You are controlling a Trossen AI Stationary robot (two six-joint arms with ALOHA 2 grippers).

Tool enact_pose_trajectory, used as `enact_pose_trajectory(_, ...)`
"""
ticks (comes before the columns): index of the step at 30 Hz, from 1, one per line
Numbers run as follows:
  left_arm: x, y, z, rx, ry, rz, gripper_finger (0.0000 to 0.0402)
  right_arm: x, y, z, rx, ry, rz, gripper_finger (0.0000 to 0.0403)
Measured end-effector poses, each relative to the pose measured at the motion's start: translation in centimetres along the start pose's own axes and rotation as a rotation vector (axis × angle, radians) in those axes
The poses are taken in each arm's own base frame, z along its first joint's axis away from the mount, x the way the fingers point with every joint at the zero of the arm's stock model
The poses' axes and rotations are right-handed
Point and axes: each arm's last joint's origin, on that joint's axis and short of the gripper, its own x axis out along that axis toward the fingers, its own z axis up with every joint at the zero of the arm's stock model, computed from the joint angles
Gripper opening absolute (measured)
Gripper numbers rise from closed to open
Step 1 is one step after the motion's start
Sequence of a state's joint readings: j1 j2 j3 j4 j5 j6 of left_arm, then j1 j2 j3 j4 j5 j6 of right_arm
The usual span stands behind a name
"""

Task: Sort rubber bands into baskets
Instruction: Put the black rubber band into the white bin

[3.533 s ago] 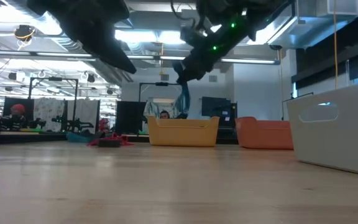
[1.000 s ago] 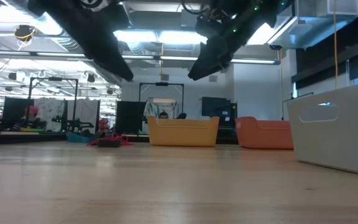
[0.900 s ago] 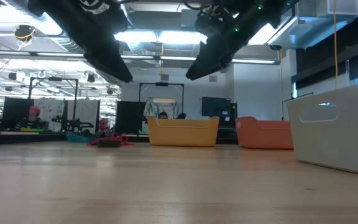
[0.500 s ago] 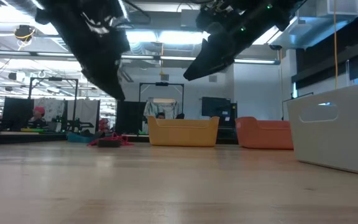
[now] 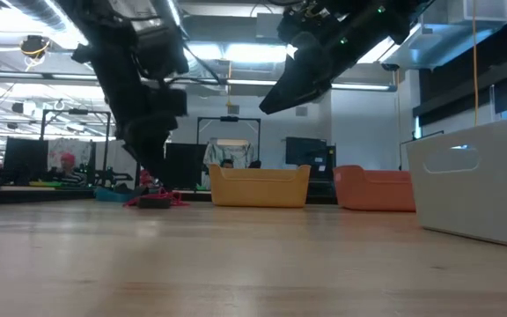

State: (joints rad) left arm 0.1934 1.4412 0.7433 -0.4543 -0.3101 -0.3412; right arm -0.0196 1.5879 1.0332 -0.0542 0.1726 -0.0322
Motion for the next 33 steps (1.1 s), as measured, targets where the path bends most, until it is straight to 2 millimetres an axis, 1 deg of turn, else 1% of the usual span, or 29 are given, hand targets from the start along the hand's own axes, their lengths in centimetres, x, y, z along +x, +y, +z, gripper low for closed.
enact_pose_trajectory(3,0.7,-0.2,-0.2,0.007,0.049,-0.051,0.0159,0.0,0.0,0.0,0.0,-0.001,0.0,0.0216)
enact_pose_trajectory(7,1.8,-0.6,-0.5,0.023,0.089,-0.051,0.0159,0.0,0.0,0.0,0.0,0.001,0.0,0.0216)
enact_pose_trajectory(10,2.6,-0.8,-0.5,0.025,0.119,-0.105,0.0159,0.0,0.0,0.0,0.0,0.002,0.0,0.0216)
enact_pose_trajectory(16,3.8,-0.5,-0.3,0.011,0.14,-0.148,0.0159,0.0,0.0,0.0,-0.001,0.004,0.001,0.0216)
enact_pose_trajectory(18,3.8,-0.5,-0.3,0.007,0.145,-0.161,0.0159,0.0,0.0,0.0,-0.001,0.004,0.001,0.0216)
enact_pose_trajectory(21,3.3,-0.5,-0.2,-0.001,0.138,-0.187,0.0159,0.0,0.0,0.0,-0.002,0.004,0.001,0.0216)
enact_pose_trajectory(24,2.4,-0.9,0.2,0.001,0.114,-0.263,0.0159,0.0,0.0,0.0,-0.002,0.004,0.001,0.0216)
enact_pose_trajectory(27,1.8,-1.5,0.3,0.03,0.083,-0.296,0.0159,0.0,0.0,0.0,-0.003,0.004,0.001,0.0216)
enact_pose_trajectory(30,1.6,-1.7,0.3,0.047,0.069,-0.293,0.0159,0.0,0.0,-0.1,-0.003,0.005,0.001,0.0216)
enact_pose_trajectory(33,1.7,-1.5,0.3,0.047,0.055,-0.236,0.0159,0.0,0.0,-0.1,-0.003,0.005,0.001,0.0216)
